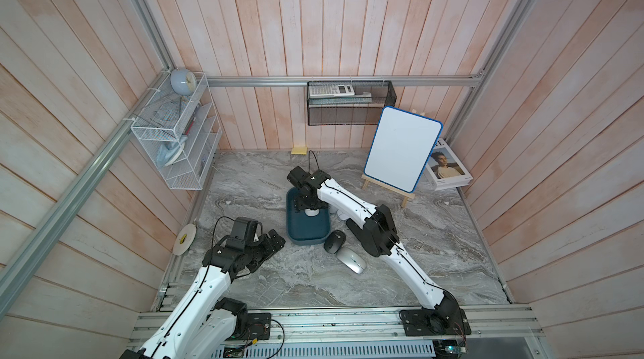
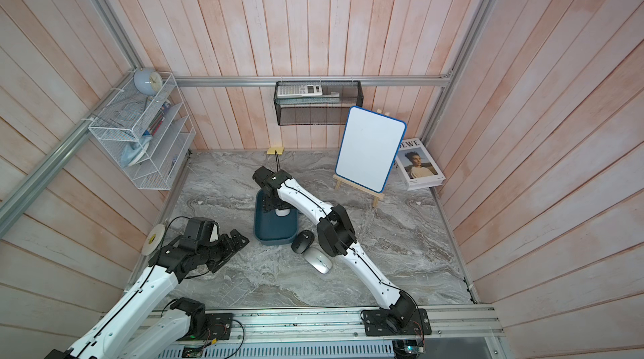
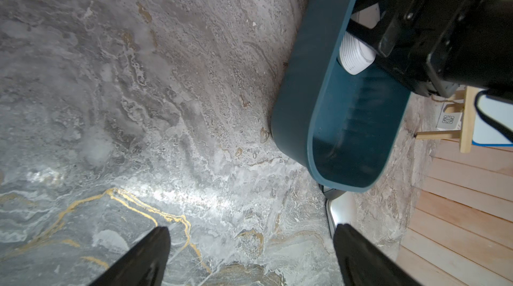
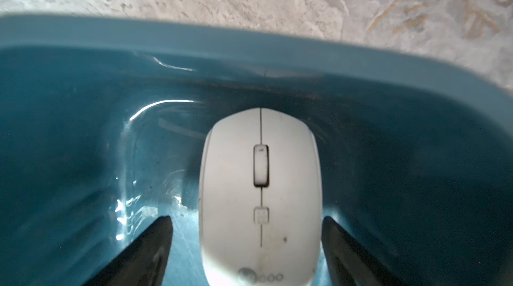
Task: Put the mouse in the storage box
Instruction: Place the mouse in the storage box, then pick up the mouse from the center of the board.
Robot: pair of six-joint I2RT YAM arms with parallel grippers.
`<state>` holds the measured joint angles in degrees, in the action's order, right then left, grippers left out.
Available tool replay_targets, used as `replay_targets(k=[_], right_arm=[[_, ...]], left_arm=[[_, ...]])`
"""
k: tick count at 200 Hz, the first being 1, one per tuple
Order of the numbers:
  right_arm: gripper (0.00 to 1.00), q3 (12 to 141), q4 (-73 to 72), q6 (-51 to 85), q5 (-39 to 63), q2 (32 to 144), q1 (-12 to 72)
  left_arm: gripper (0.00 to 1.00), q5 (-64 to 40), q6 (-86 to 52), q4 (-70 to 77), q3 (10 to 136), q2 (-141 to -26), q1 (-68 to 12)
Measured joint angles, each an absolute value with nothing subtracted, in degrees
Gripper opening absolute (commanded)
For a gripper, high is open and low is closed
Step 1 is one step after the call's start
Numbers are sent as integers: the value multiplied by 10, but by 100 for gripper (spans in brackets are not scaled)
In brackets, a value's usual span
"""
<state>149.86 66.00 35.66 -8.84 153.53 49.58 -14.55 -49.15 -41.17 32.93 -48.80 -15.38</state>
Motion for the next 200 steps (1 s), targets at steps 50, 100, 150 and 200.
replay_targets(k=[50,100,150,200], right_arm=[[88,1533,662,336,-105,1496,506],[88,1536,669,278,-116,1359,516],[88,1301,697,160,-119,1156,516],[98,814,591,98,-68,866,518]], left_arm=[[98,-145,-491,-412,335,-488,-154],[98,-145,-491,-413,338,-487,-154],[98,-144,-485,-420,346,-487,-154],[98,-131,-471,-439,366,-486,-154]])
